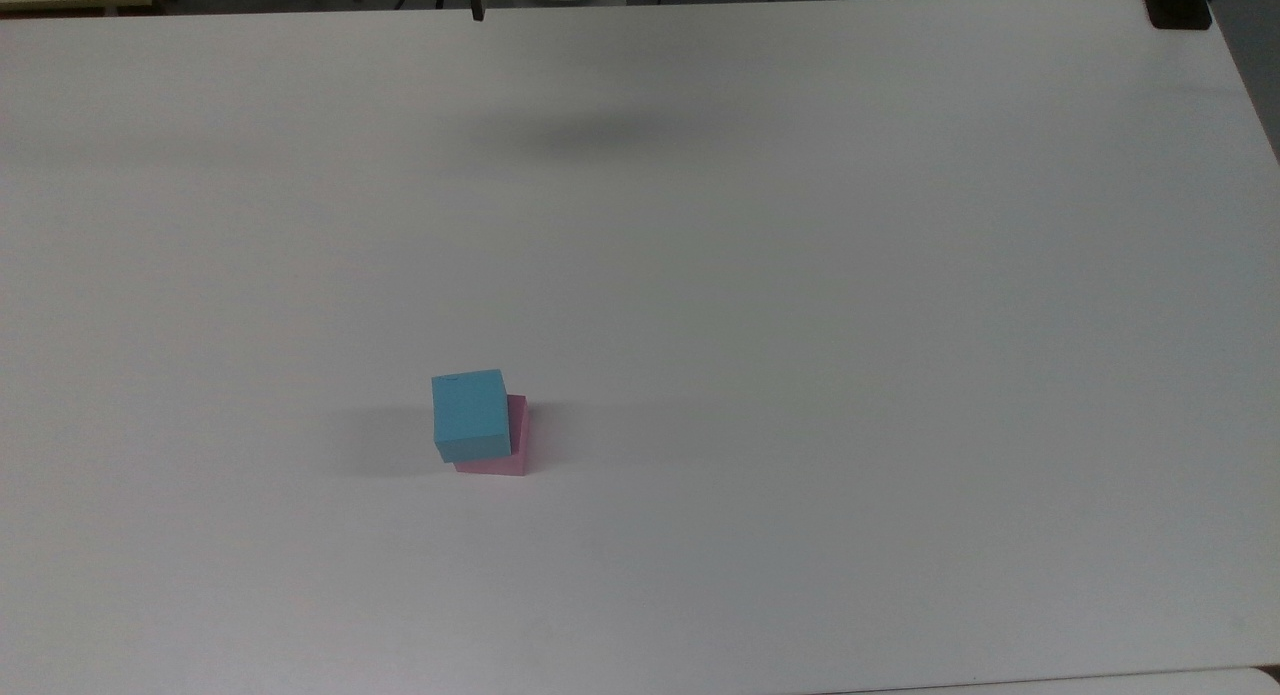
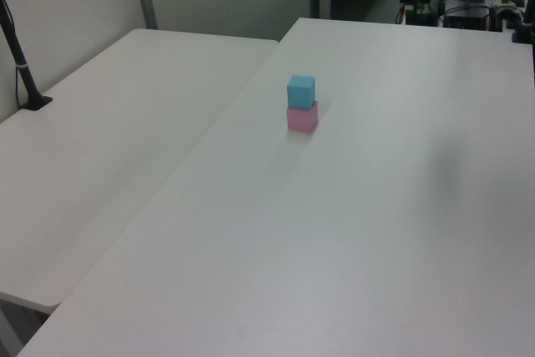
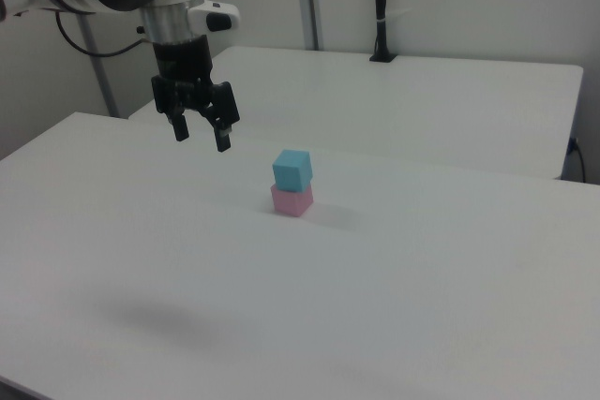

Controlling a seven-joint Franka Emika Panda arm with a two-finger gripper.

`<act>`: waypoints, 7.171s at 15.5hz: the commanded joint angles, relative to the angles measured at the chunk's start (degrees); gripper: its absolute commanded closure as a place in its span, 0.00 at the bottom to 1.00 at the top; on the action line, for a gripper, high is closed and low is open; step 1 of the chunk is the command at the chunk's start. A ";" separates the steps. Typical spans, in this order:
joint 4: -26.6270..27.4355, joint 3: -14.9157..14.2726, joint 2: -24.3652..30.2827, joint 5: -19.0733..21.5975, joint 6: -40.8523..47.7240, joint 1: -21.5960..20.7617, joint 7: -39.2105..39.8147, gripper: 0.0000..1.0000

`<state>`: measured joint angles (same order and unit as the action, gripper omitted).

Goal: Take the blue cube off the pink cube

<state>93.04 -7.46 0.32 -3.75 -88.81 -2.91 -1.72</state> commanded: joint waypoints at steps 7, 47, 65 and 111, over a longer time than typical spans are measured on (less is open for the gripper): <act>-3.74 -0.10 -6.81 2.08 -8.48 0.28 2.60 0.00; -20.97 -0.09 -36.00 -1.96 -37.14 -4.21 -1.62 0.00; -1.01 3.23 -18.93 -0.21 -31.69 -4.29 3.74 0.82; -1.63 5.44 -3.48 -0.56 -1.11 2.83 0.83 0.00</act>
<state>91.58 -1.32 -3.43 -4.54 -90.62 0.76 -2.69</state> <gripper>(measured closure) 0.000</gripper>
